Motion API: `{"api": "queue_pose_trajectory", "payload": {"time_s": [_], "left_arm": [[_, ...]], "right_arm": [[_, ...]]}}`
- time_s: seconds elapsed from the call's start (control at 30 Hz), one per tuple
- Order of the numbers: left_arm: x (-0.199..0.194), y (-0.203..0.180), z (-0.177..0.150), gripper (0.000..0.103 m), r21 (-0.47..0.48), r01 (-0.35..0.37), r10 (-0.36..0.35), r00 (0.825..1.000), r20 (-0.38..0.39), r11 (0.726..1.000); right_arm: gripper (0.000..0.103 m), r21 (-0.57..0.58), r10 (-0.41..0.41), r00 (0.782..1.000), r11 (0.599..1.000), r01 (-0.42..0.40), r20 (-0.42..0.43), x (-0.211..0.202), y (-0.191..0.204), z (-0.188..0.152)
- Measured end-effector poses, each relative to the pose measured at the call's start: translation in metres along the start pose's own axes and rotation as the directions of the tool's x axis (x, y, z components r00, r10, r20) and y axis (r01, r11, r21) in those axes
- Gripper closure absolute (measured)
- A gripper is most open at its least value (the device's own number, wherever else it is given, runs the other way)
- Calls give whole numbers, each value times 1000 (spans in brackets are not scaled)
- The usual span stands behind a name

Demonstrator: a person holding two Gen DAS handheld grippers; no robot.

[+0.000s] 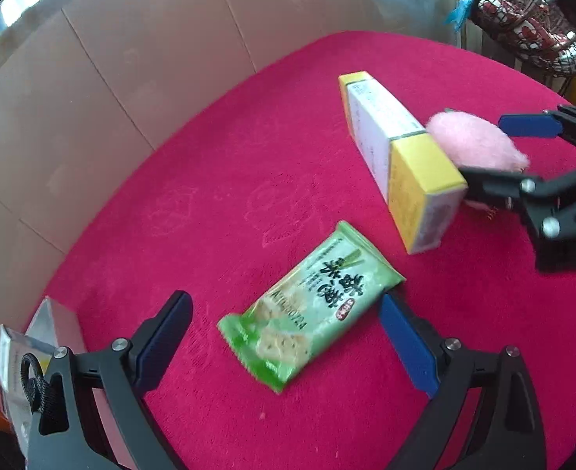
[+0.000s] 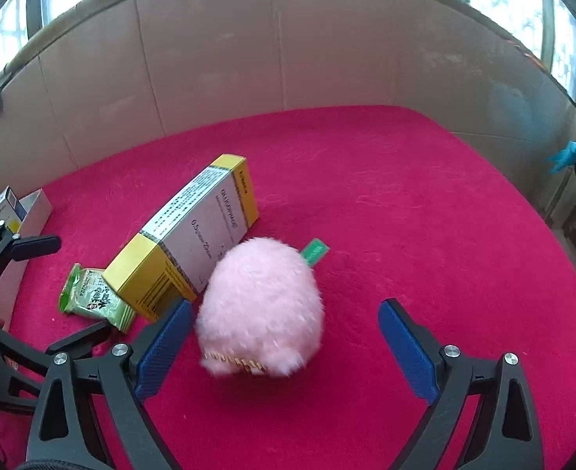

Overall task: Organize objects
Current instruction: 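Grasp the green cracker pack with the left tool while the right tool grasps the pink plush pig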

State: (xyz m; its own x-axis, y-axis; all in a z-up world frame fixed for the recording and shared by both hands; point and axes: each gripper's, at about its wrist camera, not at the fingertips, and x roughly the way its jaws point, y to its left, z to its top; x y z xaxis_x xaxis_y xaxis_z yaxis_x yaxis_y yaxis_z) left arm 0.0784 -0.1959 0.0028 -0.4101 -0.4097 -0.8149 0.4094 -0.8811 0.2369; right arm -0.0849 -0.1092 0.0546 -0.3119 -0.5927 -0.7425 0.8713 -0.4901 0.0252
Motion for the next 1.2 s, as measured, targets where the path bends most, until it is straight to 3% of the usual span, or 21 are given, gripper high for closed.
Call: {"api": "queue_pose_trajectory", "payload": {"time_s": [0.2, 0.37, 0.47, 0.57, 0.8, 1.03, 1.1, 1.17, 1.2], "left_arm": [[7, 0, 7, 7, 1, 62, -62, 998, -11, 998], [1, 0, -1, 30, -25, 176, -176, 984, -25, 984], [-3, -2, -3, 39, -11, 185, -185, 983, -14, 983], [-1, -1, -7, 41, -20, 194, -194, 981, -8, 981], [9, 4, 3, 40, -85, 195, -195, 981, 14, 977], [11, 4, 5, 38, -89, 199, -197, 980, 34, 976], [9, 3, 2, 43, -89, 203, -199, 979, 45, 975], [5, -3, -1, 58, -78, 206, -201, 977, 69, 975], [4, -7, -2, 59, -71, 189, -183, 980, 78, 979]], "right_arm": [[13, -8, 24, 999, 1000, -24, -24, 11, 0, -3], [21, 38, 53, 998, 998, -52, -33, 12, -11, -3], [28, 15, 52, 998, 999, -52, -34, 12, -8, -3], [40, -10, 43, 999, 999, -44, -33, 10, -7, -4], [40, -9, 41, 999, 999, -41, -35, 12, -4, -4], [40, -8, 42, 998, 999, -42, -36, 17, -3, -4], [42, -4, 45, 998, 999, -45, -34, 18, -4, -2], [44, 5, 48, 998, 999, -48, -31, 16, -4, -3], [45, 10, 51, 998, 999, -51, -29, 16, -5, -2]]}}
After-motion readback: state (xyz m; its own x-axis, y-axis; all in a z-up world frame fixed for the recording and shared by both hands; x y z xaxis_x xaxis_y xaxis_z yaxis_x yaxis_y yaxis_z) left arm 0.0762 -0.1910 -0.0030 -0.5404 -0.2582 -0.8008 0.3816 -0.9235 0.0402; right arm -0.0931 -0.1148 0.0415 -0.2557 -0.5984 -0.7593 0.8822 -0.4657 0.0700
